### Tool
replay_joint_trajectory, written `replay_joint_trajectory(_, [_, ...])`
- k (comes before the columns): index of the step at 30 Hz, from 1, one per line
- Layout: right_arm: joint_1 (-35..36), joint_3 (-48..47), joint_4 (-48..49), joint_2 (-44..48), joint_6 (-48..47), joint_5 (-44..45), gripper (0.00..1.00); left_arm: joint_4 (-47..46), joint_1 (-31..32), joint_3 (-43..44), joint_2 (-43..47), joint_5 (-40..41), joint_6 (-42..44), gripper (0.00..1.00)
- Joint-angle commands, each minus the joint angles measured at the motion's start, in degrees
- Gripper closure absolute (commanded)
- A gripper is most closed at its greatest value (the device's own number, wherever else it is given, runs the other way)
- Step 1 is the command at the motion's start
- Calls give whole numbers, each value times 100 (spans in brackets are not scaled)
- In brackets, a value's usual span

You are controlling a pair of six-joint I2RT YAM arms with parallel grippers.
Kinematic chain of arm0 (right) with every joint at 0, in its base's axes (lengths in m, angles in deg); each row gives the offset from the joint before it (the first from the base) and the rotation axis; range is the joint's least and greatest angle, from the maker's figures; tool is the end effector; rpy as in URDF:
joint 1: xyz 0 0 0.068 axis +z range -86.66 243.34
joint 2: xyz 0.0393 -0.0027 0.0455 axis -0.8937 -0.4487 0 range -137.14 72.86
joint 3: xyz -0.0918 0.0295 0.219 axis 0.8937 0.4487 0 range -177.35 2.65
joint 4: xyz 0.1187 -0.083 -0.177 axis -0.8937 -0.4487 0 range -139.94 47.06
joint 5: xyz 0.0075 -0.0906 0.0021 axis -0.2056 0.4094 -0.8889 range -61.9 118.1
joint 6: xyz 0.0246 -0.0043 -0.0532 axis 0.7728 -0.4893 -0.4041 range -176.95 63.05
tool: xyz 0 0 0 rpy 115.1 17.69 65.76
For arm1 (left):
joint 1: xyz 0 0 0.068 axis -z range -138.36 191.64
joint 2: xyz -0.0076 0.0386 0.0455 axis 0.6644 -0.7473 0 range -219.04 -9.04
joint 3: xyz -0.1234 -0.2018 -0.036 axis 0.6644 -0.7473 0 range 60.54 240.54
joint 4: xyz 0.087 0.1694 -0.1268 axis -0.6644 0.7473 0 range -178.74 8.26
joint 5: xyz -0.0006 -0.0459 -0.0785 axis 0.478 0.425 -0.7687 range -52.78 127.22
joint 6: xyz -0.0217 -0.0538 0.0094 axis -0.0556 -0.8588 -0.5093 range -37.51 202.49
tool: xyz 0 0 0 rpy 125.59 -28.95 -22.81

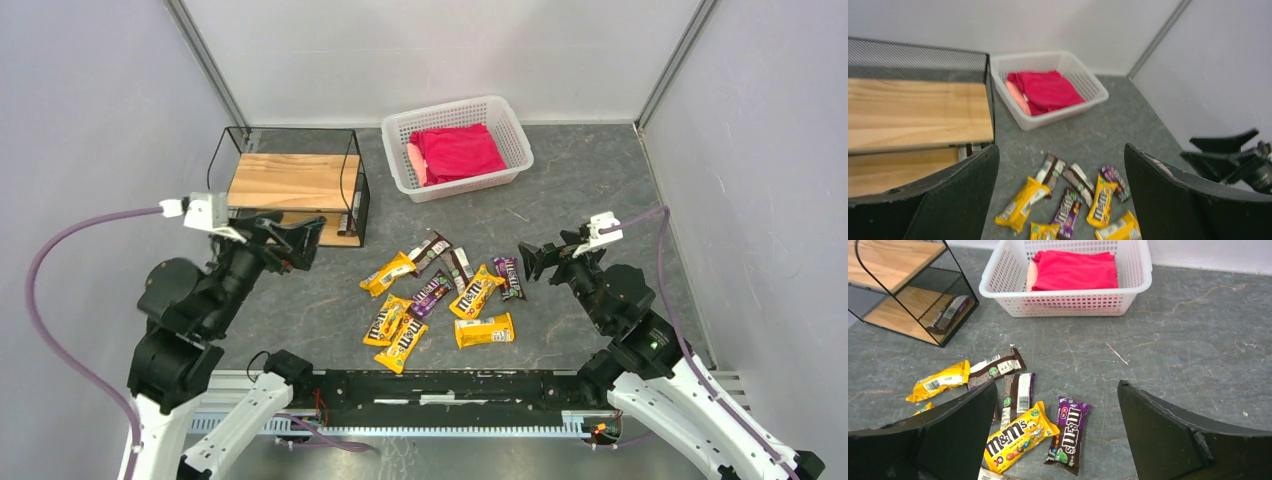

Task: Place and organize the candy bags onto the shelf

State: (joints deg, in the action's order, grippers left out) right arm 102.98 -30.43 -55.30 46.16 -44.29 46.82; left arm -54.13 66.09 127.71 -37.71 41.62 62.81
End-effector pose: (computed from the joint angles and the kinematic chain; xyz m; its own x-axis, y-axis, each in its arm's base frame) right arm 0.1094 0.0729 0.2875 -0.1568 0.1397 -0.9777 -0.3322 0.9248 0.1854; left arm 0.0577 -0.0227 0.4090 -0.0574 -0.3428 -0.9377 0.3437 0.8750 -0.3409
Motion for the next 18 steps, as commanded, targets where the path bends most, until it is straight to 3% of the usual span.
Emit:
replay_joint_trajectory(1, [-11, 21, 102, 129, 60, 148, 2, 380, -23, 108, -432, -680, -326, 0])
replay_joint_trajectory(7, [-9, 213, 238, 123, -61, -129, 2, 816, -26, -213, -780, -1511, -659, 0])
replay_joint_trajectory(15, [-13, 742, 897, 25, -148, -772, 2, 842, -28, -1269, -1153, -2392, -1132, 0])
replay_joint_trajectory(18, [-12, 781, 938, -34, -183, -799, 2, 716, -19, -1683, -1547, -3083, -1132, 0])
